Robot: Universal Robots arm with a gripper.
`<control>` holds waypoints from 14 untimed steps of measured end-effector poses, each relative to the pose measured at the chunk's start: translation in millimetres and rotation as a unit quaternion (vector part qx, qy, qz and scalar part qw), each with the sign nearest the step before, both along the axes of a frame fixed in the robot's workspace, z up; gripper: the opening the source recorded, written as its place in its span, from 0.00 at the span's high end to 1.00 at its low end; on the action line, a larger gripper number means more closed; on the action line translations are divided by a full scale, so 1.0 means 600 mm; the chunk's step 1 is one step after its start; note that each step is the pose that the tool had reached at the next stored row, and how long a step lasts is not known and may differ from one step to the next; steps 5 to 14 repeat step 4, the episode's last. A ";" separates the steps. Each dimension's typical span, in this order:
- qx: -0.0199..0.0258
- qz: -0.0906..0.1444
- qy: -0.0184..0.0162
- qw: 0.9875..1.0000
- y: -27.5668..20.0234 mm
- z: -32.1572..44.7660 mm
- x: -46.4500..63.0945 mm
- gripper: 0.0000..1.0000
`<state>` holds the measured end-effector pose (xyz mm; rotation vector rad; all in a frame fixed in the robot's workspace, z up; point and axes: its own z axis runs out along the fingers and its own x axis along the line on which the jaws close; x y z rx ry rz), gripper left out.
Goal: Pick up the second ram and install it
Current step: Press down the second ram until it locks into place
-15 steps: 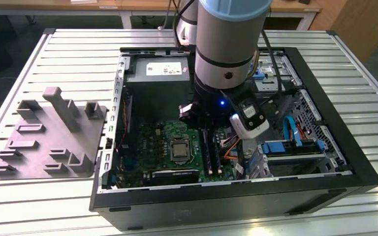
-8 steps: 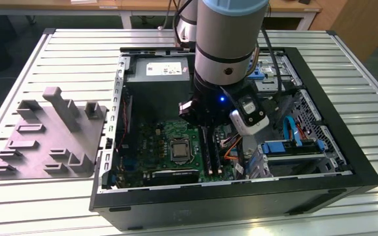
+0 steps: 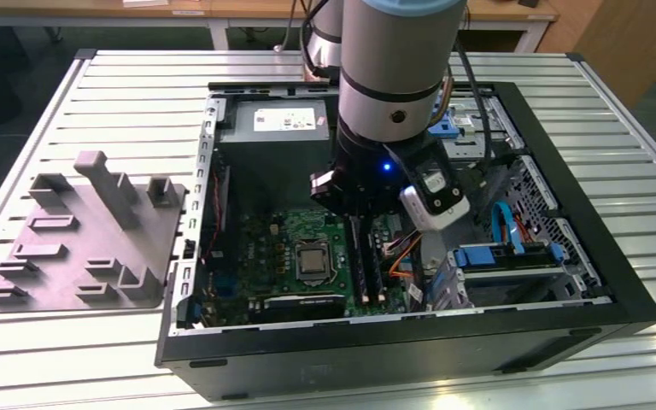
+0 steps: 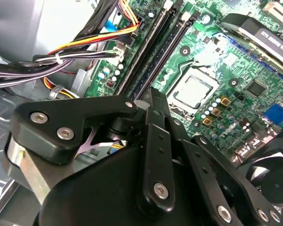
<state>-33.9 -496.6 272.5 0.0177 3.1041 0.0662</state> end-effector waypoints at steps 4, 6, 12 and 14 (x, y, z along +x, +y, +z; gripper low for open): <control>0.000 0.000 0.000 1.000 0.0000 0.000 0.000 0.90; 0.000 0.000 0.000 1.000 0.0000 0.000 0.000 0.90; 0.000 0.000 0.000 1.000 0.0000 0.000 0.000 0.90; 0.000 0.000 0.000 1.000 0.0000 0.000 0.000 0.90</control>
